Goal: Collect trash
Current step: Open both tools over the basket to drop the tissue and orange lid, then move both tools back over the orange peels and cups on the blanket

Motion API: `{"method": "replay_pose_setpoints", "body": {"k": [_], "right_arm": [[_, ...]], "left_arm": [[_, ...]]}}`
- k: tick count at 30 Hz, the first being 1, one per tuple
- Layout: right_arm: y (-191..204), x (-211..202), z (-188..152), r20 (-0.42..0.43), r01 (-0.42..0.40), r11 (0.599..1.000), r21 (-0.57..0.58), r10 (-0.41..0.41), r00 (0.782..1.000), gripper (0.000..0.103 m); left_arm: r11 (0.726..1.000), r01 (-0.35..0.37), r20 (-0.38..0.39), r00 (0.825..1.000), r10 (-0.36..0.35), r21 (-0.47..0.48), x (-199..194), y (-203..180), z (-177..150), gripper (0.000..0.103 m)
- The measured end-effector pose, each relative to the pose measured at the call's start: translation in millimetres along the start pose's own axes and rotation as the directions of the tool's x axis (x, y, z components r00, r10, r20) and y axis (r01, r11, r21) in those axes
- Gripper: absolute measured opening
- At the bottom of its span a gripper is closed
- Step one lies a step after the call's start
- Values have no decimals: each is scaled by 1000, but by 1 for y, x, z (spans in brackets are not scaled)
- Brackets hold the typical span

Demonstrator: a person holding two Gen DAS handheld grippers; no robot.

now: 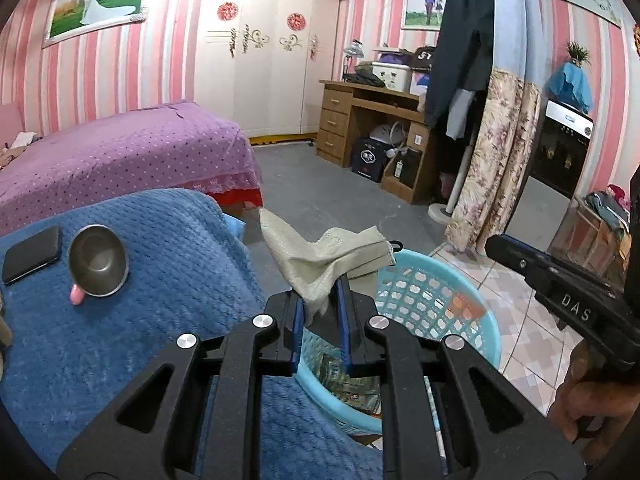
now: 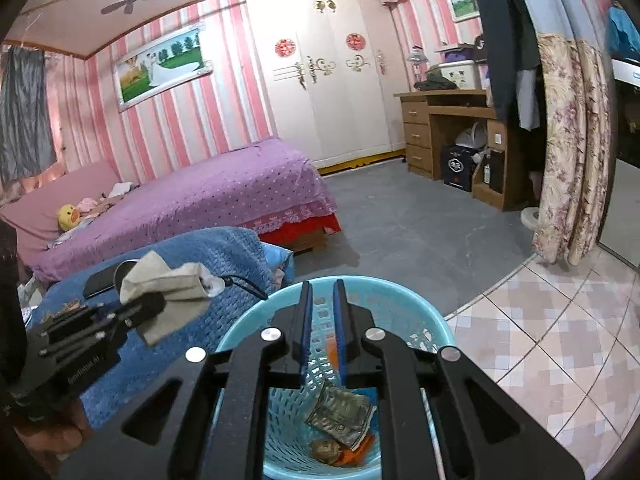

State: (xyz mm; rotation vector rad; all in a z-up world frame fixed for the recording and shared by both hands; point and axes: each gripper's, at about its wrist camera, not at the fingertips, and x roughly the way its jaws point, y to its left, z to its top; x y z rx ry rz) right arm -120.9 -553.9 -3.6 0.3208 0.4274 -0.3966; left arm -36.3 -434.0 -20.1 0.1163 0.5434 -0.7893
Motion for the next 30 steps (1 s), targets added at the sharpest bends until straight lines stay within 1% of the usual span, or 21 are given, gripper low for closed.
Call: {"method": "replay_pose_setpoints", "body": {"k": [1,3,4,5,8,9,10,11,12,13,14,17,20,25,26,27,28,30], "right_arm": [[-1,0,1,2,2,1000,6,-2,1000,11],[-3,-1,1,8,14,1000,15,-15,1000,19],[-4,-1,1,14,18,1000,21,-18,1000,30],[-6,-3,1,19,18,999,28,-18,1000,36],[-10,-6,2,38,17,998,54,-19,999,36],[-11,-6,3,38,18,998,60,-21,999,36],[-10,-7,3,40,21,998,66,-24,999,36],[-10,-7,3,42,20,997,68,-23,999,36],[-9,-8,3,45,21,997,68,-24,999,36],[-8,-7,3,45,23,998,67,-26,999,36],[-7,-7,2,45,22,998,66,-25,999,36],[-3,-6,1,39,18,998,58,-20,999,36],[0,-6,2,38,11,999,48,-13,999,36],[20,0,2,21,-22,1000,19,22,1000,36],[28,0,2,20,-35,999,9,35,999,38],[35,0,2,19,-45,999,3,45,999,39],[40,0,2,17,-55,998,0,55,998,43],[54,1,1,14,-81,997,-10,81,997,44]], "left_arm": [[1000,5,-9,1000,-5,5,4,-2,-1,13],[1000,17,-23,1000,-17,8,9,-4,-1,15],[1000,23,-31,999,-23,8,11,-5,-2,17],[1000,26,-38,999,-26,2,15,-7,-2,18],[999,48,-68,997,-48,1,22,-11,-5,19],[999,53,-73,996,-52,3,23,-13,-5,22],[998,64,-86,994,-63,4,26,-15,-5,42],[997,71,-92,993,-71,2,26,-15,-5,68],[998,62,-82,995,-62,0,24,-15,-5,76],[999,43,-62,997,-43,2,20,-15,-4,80],[999,31,-48,998,-31,8,16,-14,-3,81],[1000,25,-49,999,-25,-4,11,-4,-1,81],[1000,-2,-32,999,1,-22,-3,16,1,81],[991,-112,-7,994,112,-69,-39,74,3,85],[985,-151,1,988,151,-80,-51,91,4,86],[981,-172,5,985,173,-89,-58,102,4,86],[974,-201,14,979,203,-108,-71,119,4,87],[961,-238,22,970,243,-141,-89,144,3,88]]}}
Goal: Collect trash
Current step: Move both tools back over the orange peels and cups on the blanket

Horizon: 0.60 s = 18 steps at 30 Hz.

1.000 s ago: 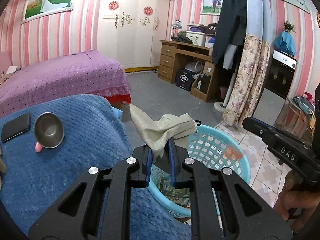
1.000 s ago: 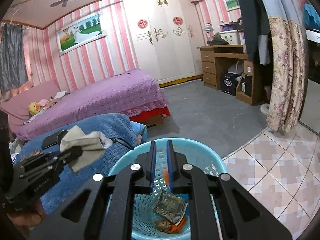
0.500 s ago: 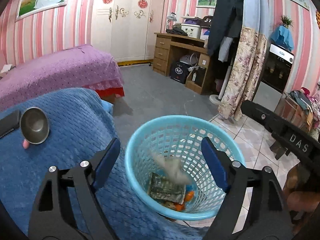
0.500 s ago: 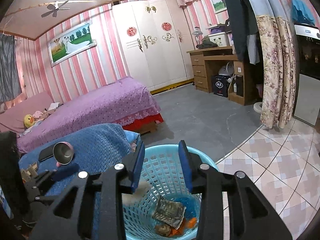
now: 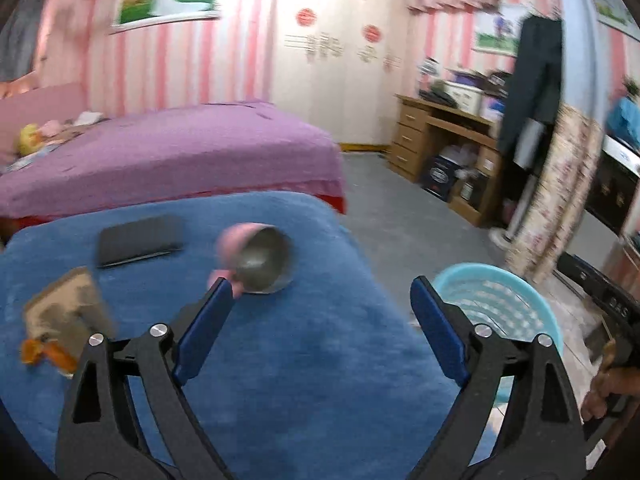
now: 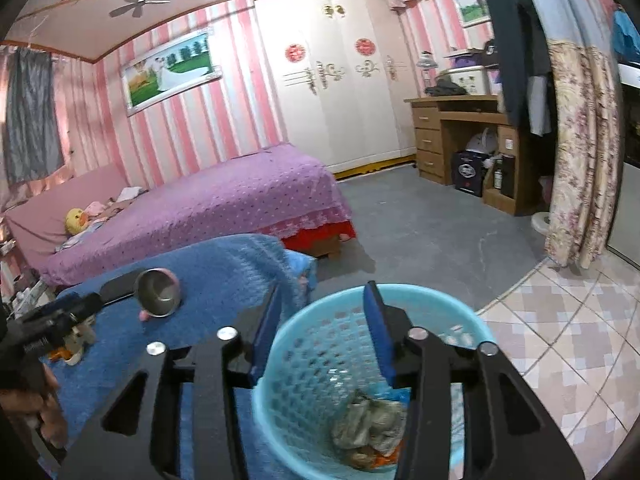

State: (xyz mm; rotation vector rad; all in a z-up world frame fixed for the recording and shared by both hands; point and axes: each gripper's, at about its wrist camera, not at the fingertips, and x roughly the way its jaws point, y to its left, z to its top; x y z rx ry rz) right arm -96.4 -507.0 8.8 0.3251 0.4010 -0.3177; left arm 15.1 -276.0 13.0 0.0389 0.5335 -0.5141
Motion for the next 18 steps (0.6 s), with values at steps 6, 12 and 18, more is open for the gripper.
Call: {"method": "replay_pose_setpoints", "body": {"k": [6,12,18], "right_arm": [[57,8,-6,-24,-87,995,-53,86,996,48],[127,14,-21,-56,-193,974,-117,187,981,57],[190,19,-40,-108,-291,945,-150,277,955,64]], "left_arm": [[988,-122,27,992,125,-93,-34,86,-8,89],[965,-225,4,974,228,-134,-55,154,-26,89],[936,-295,-15,955,297,-193,-73,219,-36,89]]}}
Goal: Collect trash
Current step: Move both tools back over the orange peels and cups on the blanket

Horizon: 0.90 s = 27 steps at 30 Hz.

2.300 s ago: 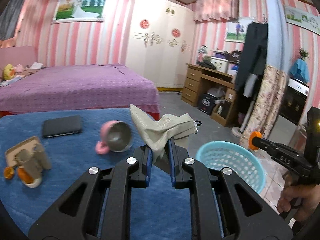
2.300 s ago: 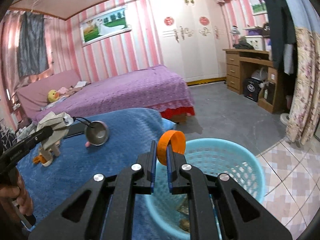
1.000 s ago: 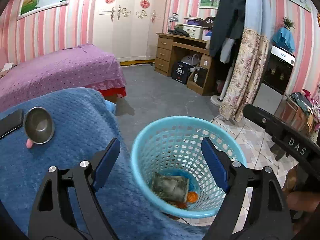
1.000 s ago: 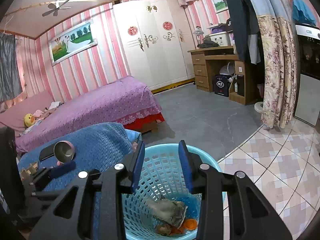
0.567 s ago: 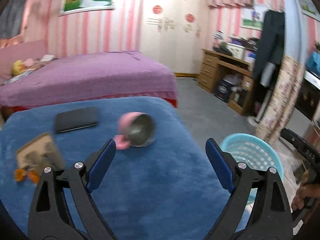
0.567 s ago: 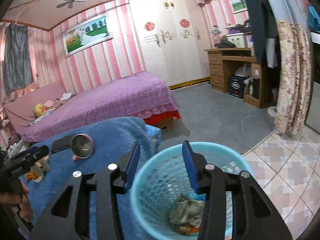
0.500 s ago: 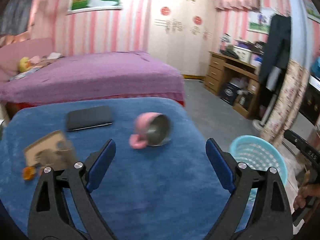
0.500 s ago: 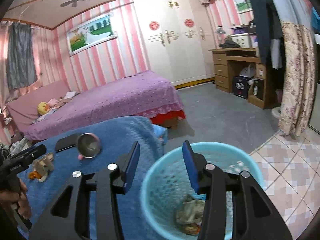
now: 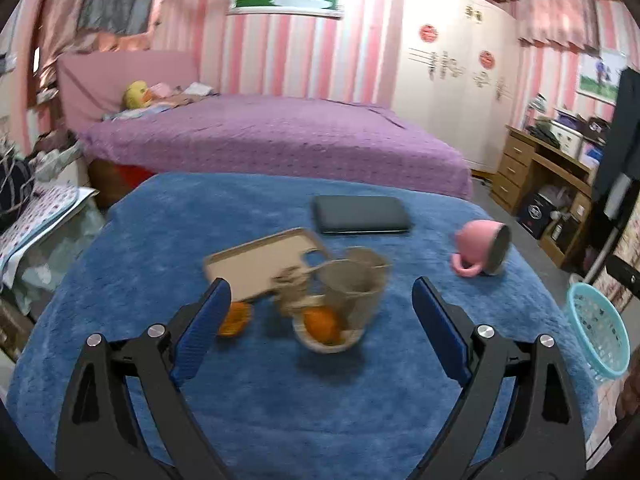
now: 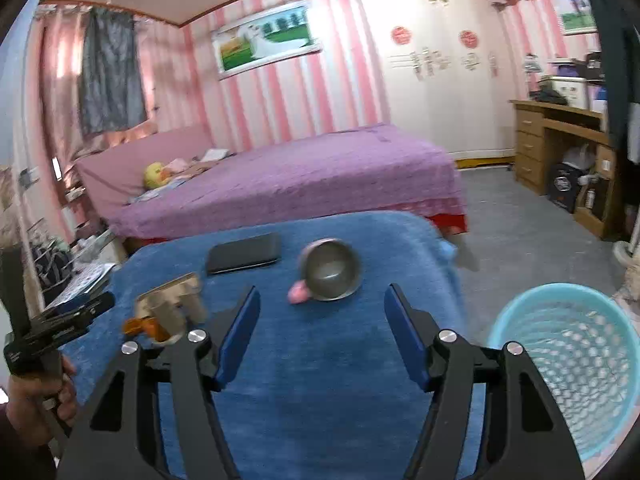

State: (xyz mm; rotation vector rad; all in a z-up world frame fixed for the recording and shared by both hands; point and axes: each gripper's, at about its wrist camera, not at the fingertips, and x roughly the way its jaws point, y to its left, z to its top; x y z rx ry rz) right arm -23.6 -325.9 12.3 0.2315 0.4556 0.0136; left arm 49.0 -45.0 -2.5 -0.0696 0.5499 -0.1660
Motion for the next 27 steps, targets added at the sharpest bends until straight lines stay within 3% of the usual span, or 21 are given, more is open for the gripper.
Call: {"method": "replay_pose_setpoints", "body": {"k": [4,14,27], "right_arm": [[29,10,-5,-17,-31,999,-24,31,999,67],[84,34,-13,-62,-98,994,-55,95,994,74],[101,49,-17,-93,-105,992,-64,99,991,74]], "left_arm": [[998,-57,-17,998,56,-21,4,33,-6,89],[995,-86,-65,994,82,-57,14,77,-18,89],[995,-76,-112,991,69,-64,23,90,-30,89]]}}
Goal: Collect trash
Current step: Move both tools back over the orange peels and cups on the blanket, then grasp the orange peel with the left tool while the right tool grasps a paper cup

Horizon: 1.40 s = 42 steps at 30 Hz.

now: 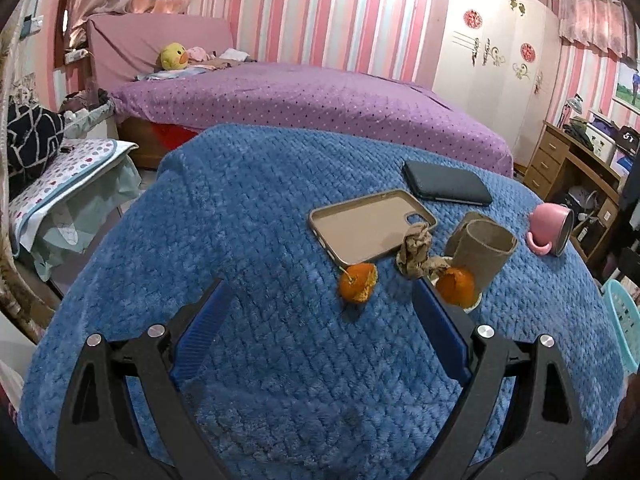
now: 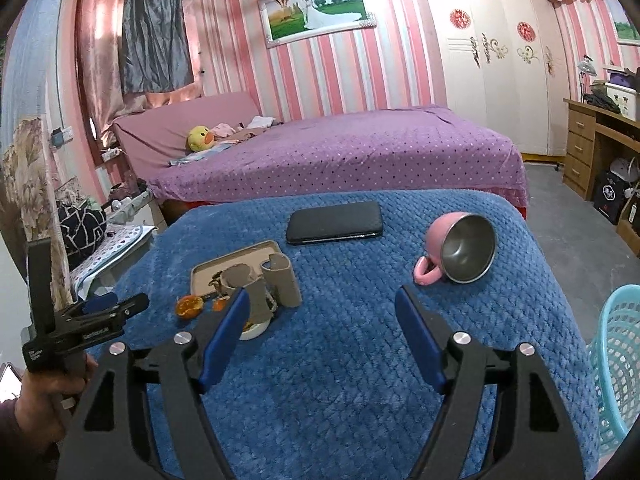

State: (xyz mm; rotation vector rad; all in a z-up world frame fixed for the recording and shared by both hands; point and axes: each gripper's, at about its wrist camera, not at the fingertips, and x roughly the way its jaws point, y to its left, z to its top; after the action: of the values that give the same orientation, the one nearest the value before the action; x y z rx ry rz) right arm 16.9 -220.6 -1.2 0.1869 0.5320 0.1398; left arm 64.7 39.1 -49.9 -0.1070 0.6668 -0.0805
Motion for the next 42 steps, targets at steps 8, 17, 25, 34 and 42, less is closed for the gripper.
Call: {"method": "replay_pose_setpoints", "body": {"k": [8,17,25,34,42], "right_arm": [[15,16,-3,-34,-14,999,-29,13,999,74],[32,39,-3,-70,-22,999,-45,19,997,74],[49,62,-5,-100,-27,996,-83,18,995,74],[75,84,-7,-90,-81,989,-122,70,993,74],[80,116,-10,-111,-82,992,-98,71,991,68]], "left_arm": [[1000,8,-67,998,-7,29,23,-13,-6,89],[1000,19,-124,992,-18,2,58,-15,1,82],[998,34,-193,981,-25,45,80,-21,2,22],[1000,22,-78,997,-22,-5,41,-2,10,20],[1000,21,-75,997,-21,8,38,1,8,20]]}}
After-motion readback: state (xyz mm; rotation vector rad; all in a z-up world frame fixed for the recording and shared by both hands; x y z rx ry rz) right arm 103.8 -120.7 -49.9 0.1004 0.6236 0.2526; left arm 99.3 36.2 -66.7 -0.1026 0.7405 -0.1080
